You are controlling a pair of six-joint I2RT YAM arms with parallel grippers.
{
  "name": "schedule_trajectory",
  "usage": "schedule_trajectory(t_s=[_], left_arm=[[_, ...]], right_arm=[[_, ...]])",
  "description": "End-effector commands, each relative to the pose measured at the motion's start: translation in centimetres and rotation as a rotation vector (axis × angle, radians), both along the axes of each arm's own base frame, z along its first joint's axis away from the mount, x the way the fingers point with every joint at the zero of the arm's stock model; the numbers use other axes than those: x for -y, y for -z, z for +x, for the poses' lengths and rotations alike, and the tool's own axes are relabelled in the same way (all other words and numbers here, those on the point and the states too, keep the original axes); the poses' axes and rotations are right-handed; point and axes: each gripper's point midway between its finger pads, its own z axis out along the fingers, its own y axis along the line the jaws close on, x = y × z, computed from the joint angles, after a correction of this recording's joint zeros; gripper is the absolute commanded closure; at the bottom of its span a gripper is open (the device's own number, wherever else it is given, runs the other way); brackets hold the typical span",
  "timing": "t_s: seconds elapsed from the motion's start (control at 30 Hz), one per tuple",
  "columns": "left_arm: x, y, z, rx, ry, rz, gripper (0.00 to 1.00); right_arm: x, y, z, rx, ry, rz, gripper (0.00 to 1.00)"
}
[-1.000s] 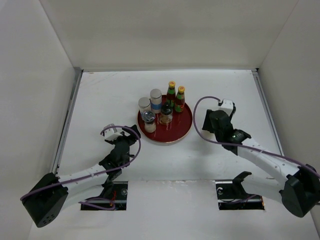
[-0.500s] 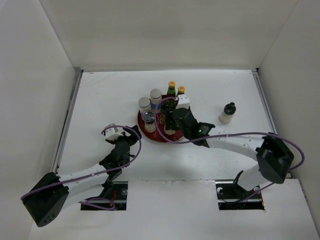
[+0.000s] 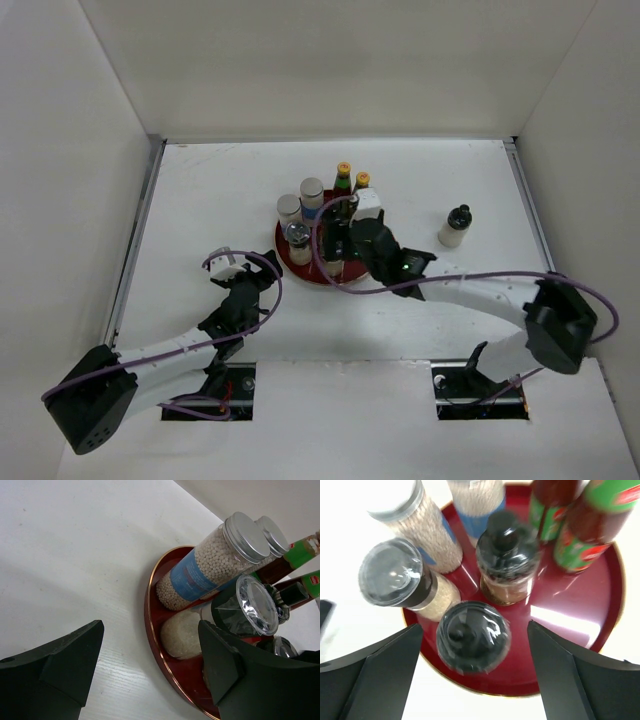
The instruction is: Organize the condiment bottles
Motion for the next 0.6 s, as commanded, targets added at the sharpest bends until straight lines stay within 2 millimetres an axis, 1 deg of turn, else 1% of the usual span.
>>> schedule_trajectory(t_s=[0.0, 0.07, 0.1, 0.2, 0.27, 0.3, 0.37, 0.43, 0.5, 0.57], left_arm=[[0.4, -1.9, 0.6, 0.043, -0.003, -0.034, 0.25], [0.5, -1.9, 0.6, 0.044, 0.0, -0.036, 0.25], [0.5, -2.0, 0.6, 0.046, 0.0, -0.038, 0.25], [0.4, -1.9, 0.6, 0.043, -0.001, -0.034, 0.25], [0.5, -1.9, 0.6, 0.045, 0.002, -0.037, 0.25], [0.6, -2.0, 0.6, 0.046, 0.005, -0.038, 0.25], [0.7, -2.0, 0.6, 0.045, 0.006, -0.037, 0.25], [0.6, -1.8, 0.6, 0.04, 0.003, -0.033, 0.25], [0.6, -2.0, 0.6, 0.046, 0.005, -0.036, 0.25], [0.6, -2.1, 0.6, 0.048, 0.004, -0.037, 0.24]], right_arm=[[3.9, -6.7, 1.1, 0.144, 0.094, 0.136, 0.07], [8.3, -6.9, 2.2, 0.161, 0.192, 0.146, 0.07], [10.1, -6.8, 2.6, 0.165, 0.239, 0.145, 0.07], [18.4, -5.7, 4.0, 0.186, 0.48, 0.107, 0.06], [23.3, -5.1, 4.7, 0.191, 0.631, 0.056, 0.05], [25.4, -4.9, 4.9, 0.189, 0.691, 0.035, 0.04], [28.4, -4.3, 5.3, 0.177, 0.774, -0.019, 0.03], [30.7, -3.6, 6.1, 0.158, 0.826, -0.066, 0.02], [32.2, -2.8, 7.0, 0.132, 0.864, -0.098, 0.01], [33.0, -2.0, 7.9, 0.108, 0.871, -0.113, 0.01]])
